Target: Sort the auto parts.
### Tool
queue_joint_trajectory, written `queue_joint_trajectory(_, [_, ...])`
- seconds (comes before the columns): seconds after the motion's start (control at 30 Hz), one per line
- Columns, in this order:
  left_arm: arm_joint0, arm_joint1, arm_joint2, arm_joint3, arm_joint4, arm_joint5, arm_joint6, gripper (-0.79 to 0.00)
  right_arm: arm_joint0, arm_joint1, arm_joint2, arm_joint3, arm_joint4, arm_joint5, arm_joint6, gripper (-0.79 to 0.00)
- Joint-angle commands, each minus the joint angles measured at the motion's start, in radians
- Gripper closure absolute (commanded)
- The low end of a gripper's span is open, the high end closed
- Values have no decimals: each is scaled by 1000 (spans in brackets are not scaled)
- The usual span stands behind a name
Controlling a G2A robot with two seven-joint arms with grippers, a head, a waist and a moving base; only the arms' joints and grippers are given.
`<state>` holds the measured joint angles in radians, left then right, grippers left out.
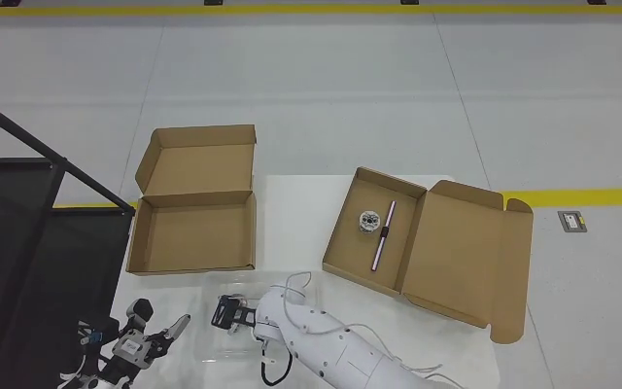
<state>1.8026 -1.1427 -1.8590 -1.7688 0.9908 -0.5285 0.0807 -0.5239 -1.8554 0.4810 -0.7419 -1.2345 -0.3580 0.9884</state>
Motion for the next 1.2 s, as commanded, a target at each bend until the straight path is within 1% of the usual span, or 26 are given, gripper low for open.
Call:
queue_joint_trajectory(0.0, [0,0,-1,0,-1,-1,2,-785,7,-7,1,21,7,-5,0,-194])
queue_joint_trajectory(0.07, [0,0,-1,0,1,-1,3,-785,13,-15,1,38,15,-5,-2,-105])
queue_joint_trajectory(0.1, [1,0,-1,0,1,0,4,-785,16,-18,1,46,17,-7,-5,-12])
queue_joint_trajectory(0.13, [1,0,-1,0,1,0,4,-785,19,-22,2,54,19,-7,-10,0])
queue_joint_trajectory(0.3, [2,-1,-2,0,-1,1,4,-785,27,-27,11,63,14,-16,-61,0])
queue_joint_trajectory(0.4, [3,-1,-2,-1,-1,1,4,-785,19,-20,15,30,-11,-23,-85,0])
queue_joint_trajectory(0.5, [3,0,-6,-1,-3,0,5,-785,-2,-2,24,-32,-51,-27,-97,0])
queue_joint_trajectory(0.63, [0,1,-18,3,-9,-4,-2,-785,-67,42,52,-177,-133,-7,-85,0])
queue_joint_trajectory(0.7, [-3,0,-9,7,-3,-6,-4,-785,-116,69,82,-299,-182,32,-63,0])
queue_joint_trajectory(0.83, [-2,-1,2,-1,3,4,-3,-785,-259,129,148,-555,-327,119,-36,0])
queue_joint_trajectory(0.97, [-2,-1,4,-1,5,3,-3,-785,-411,179,208,-776,-476,162,-46,0])
queue_joint_trajectory(1.03, [-3,-1,5,-1,5,5,-5,-785,-476,196,226,-858,-538,183,-64,0])
queue_joint_trajectory(1.1, [-4,-1,6,0,6,5,-6,-785,-538,210,242,-934,-586,200,-110,0])
queue_joint_trajectory(1.13, [-5,-1,7,0,6,6,-6,-785,-560,215,248,-953,-604,206,-119,0])
queue_joint_trajectory(1.17, [-5,-1,7,1,6,7,-8,-785,-560,215,248,-953,-604,206,-119,0])
